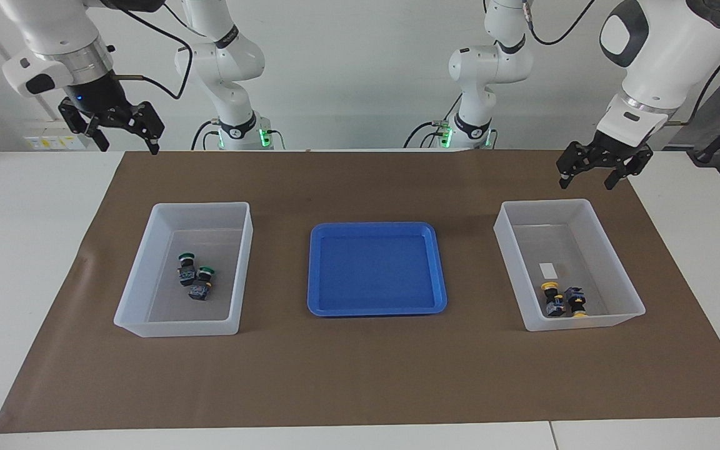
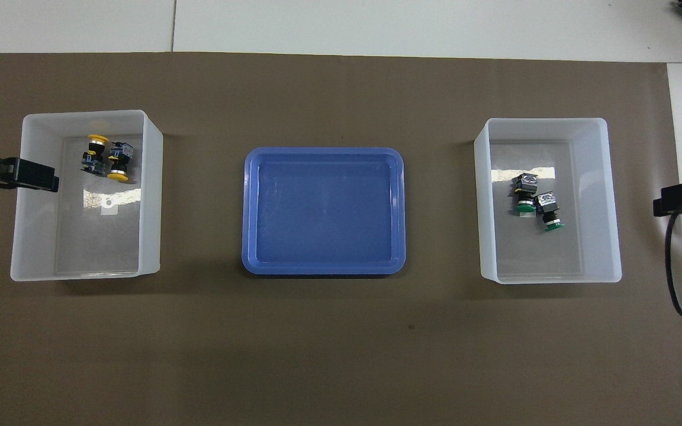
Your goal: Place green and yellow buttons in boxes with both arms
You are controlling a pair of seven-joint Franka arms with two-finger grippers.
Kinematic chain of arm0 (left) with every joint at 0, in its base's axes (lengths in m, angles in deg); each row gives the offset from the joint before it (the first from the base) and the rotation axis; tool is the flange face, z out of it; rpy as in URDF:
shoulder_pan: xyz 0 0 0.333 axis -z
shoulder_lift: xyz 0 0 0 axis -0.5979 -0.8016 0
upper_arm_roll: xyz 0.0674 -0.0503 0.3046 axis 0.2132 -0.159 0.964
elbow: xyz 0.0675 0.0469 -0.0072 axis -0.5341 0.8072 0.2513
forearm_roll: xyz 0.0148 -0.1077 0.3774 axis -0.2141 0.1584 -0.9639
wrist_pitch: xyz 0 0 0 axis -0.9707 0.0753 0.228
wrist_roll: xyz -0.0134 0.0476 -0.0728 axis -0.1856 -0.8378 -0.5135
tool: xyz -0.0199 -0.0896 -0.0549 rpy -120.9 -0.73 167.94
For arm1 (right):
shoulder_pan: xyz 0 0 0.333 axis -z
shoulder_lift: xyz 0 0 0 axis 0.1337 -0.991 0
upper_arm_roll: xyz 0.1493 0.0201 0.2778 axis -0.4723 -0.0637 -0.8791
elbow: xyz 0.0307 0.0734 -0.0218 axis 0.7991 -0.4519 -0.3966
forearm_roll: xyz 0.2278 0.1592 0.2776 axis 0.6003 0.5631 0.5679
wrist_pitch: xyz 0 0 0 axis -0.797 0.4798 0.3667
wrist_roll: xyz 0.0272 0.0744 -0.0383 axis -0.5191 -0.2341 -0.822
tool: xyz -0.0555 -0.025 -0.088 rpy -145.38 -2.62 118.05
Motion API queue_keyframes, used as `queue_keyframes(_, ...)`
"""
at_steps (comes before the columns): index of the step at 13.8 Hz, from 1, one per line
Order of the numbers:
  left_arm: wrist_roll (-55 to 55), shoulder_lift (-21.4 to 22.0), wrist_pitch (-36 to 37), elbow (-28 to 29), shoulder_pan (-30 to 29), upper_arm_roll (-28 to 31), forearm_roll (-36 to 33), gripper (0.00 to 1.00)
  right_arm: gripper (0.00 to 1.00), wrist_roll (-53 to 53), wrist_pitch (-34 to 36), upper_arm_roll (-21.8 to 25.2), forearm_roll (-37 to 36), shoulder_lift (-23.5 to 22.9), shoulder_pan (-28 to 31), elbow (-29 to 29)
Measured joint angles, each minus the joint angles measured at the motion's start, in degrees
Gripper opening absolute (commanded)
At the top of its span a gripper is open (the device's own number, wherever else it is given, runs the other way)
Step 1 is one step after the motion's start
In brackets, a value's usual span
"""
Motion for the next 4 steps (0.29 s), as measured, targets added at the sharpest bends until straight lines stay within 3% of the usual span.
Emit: queue_keyframes(4,-0.02,0.02,-0.37,0.14,0.0,0.01,0.0,1.0,1.0,0.0,0.0,0.0,0.0,0.0,0.0,0.0)
